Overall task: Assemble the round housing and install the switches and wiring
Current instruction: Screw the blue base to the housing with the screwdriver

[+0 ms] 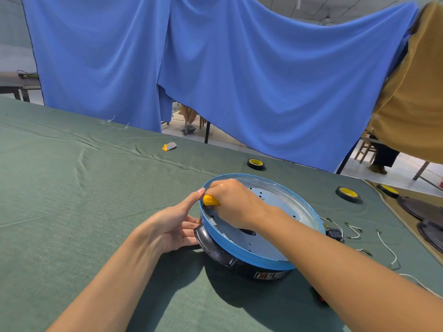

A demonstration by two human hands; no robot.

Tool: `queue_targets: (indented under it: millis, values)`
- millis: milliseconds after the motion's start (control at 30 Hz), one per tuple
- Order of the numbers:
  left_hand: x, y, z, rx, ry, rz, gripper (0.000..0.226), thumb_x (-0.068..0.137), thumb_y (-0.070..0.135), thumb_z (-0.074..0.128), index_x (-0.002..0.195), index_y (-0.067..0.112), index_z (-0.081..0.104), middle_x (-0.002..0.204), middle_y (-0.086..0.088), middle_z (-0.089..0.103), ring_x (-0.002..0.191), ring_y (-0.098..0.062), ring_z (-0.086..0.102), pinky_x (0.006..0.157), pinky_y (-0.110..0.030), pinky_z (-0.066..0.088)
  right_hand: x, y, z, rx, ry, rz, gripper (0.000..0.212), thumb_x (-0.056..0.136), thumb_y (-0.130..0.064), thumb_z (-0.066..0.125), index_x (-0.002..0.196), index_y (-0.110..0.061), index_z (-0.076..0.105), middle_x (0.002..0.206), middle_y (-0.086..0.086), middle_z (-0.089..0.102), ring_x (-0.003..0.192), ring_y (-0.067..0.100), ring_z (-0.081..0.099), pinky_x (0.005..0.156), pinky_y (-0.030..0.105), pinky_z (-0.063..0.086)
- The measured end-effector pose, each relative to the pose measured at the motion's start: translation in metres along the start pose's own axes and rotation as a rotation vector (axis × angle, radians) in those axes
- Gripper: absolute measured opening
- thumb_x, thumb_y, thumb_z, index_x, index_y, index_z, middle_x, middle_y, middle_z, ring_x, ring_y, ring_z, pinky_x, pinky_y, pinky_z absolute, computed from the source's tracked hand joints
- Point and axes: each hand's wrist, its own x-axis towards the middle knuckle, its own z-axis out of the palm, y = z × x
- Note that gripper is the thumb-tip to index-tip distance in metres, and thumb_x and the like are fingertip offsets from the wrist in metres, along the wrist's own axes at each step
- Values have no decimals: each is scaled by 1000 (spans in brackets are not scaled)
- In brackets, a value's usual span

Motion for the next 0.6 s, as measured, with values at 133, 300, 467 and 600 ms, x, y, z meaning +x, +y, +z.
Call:
queue_targets:
  millis: [133, 300, 467, 600]
  values:
    - [1, -1, -1, -6, -1, 0, 92, 45, 59, 84, 105, -8, 62, 89, -22, 70, 69, -29, 71, 56, -35, 58, -1, -2, 5, -86, 5, 0, 9, 91, -15, 61, 84, -18, 67, 83, -2, 52, 78, 19, 54, 64, 34, 49]
    - [3, -1, -2, -8, 1, 10, 89, 47, 59, 84, 104, -7, 62, 83, -20, 71, 68, -29, 72, 56, -35, 58, -2, 0, -2, 27, -19, 16, 25, 83, -6, 65, 74, -28, 59, 88, -2, 56, 82, 17, 54, 68, 36, 51]
    - [2, -1, -2, -6, -2, 10, 92, 44, 59, 85, 104, -7, 62, 87, -21, 70, 70, -30, 71, 57, -35, 58, -2, -4, 0, -16, -6, 42, 19, 86, -9, 64, 74, -24, 60, 83, -3, 53, 78, 18, 54, 64, 34, 49]
    - [1, -1, -1, -11, -8, 8, 92, 44, 58, 85, 105, -7, 62, 90, -21, 69, 69, -30, 71, 56, -35, 58, -1, -3, 0, -38, 3, 67, 9, 87, -15, 60, 82, -22, 57, 86, -2, 52, 82, 22, 53, 65, 38, 46]
